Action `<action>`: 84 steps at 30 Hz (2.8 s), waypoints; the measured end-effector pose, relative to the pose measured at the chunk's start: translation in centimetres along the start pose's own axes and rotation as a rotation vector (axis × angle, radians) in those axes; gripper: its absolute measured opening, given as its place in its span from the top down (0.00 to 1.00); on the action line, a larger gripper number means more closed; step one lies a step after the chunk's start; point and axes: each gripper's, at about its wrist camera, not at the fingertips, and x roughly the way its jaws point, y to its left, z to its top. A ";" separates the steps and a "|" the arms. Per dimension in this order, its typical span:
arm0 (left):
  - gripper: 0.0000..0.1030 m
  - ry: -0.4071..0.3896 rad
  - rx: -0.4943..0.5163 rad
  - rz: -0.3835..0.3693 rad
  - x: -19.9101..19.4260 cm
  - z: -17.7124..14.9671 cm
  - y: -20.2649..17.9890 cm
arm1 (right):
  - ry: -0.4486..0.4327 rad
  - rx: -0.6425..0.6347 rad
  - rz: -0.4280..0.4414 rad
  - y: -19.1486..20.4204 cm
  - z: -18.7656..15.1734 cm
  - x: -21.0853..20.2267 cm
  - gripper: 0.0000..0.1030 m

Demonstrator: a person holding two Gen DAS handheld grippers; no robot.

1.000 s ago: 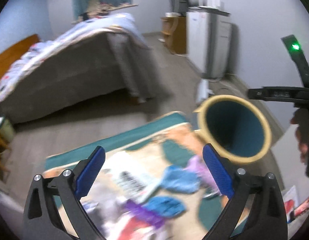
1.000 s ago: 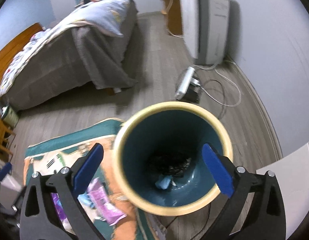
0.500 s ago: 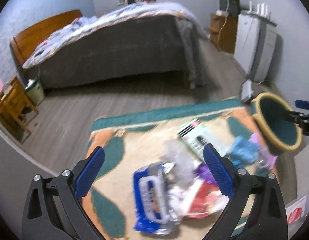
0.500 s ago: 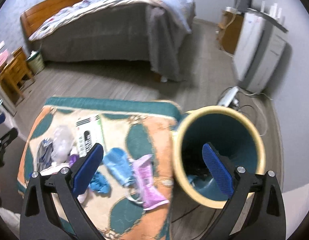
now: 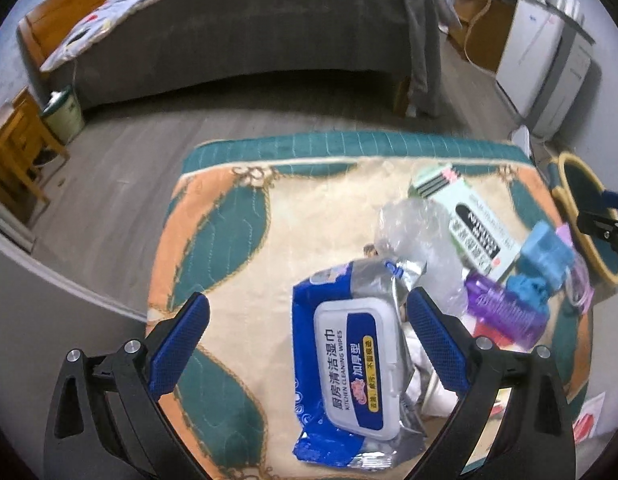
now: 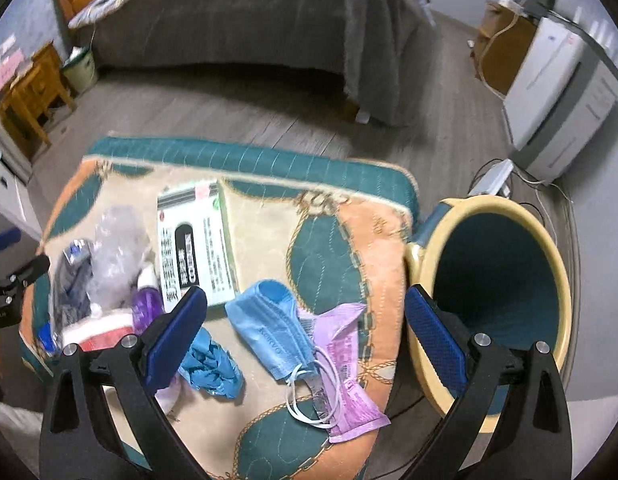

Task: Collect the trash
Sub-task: 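Grasp the blue-and-white wet-wipes pack with the left tool while the right tool grasps a blue mask, then carry the blue mask into the bucket with the right tool and release it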

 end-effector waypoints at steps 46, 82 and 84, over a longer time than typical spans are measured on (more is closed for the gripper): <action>0.67 -0.258 0.038 -0.144 -9.4 4.6 -4.8 | -0.251 0.166 0.070 -4.9 1.5 -10.2 0.93; 0.66 -0.206 0.271 -0.333 -5.5 4.4 -21.6 | -0.100 0.427 -0.140 -20.5 -4.2 -3.4 0.93; 0.66 -0.194 0.279 -0.357 -5.2 4.3 -22.7 | -0.077 0.440 -0.158 -21.1 -4.6 -2.7 0.93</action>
